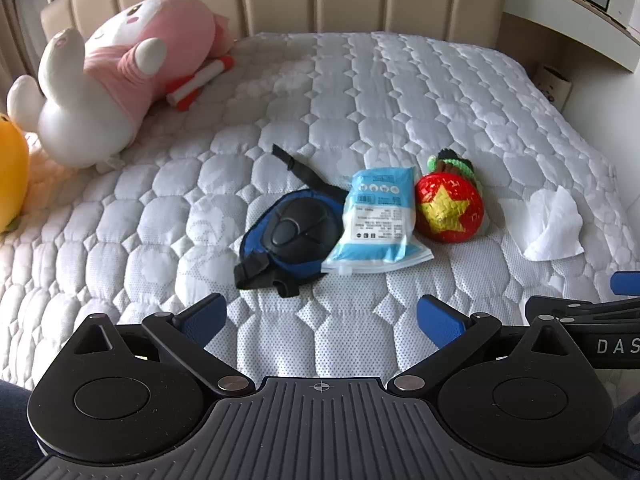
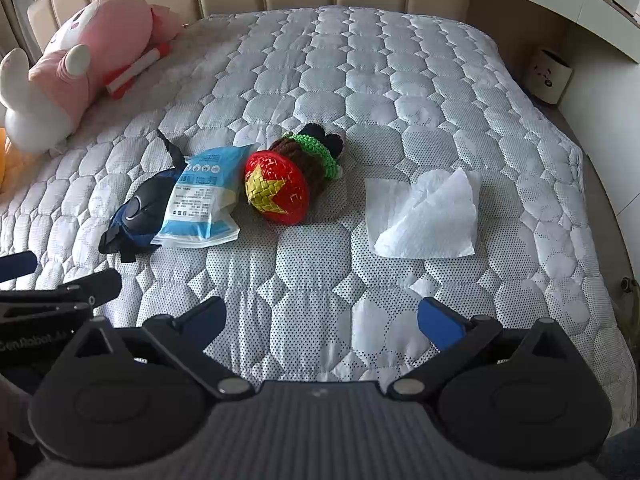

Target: Organize soft objects

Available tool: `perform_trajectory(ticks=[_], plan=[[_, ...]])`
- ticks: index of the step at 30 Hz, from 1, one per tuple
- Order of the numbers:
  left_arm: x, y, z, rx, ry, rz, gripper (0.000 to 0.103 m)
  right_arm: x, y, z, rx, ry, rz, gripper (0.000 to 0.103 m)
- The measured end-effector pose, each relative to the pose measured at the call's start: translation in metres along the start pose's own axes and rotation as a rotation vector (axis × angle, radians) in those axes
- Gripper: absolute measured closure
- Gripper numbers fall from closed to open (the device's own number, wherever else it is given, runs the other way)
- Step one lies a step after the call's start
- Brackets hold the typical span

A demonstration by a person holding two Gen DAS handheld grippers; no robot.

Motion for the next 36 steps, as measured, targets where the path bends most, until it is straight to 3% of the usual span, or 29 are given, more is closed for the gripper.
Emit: perform_trajectory(ticks=[36], plan=[[-0.001, 0.016, -0.009, 0.004, -0.022, -0.034, 0.000, 0.002, 0.021, 0.009, -0.041, -0.012, -0.019, 0.000]])
Point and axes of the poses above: each gripper's, at about its wrist camera, not at the fingertips, and y roughly the way its jaws point, z to its right, x to its underside, the point moved 7 cm from there along y, roughly the way its jaws point, and after that the axes turned 2 degrees about -y, right-handed, at the moved point
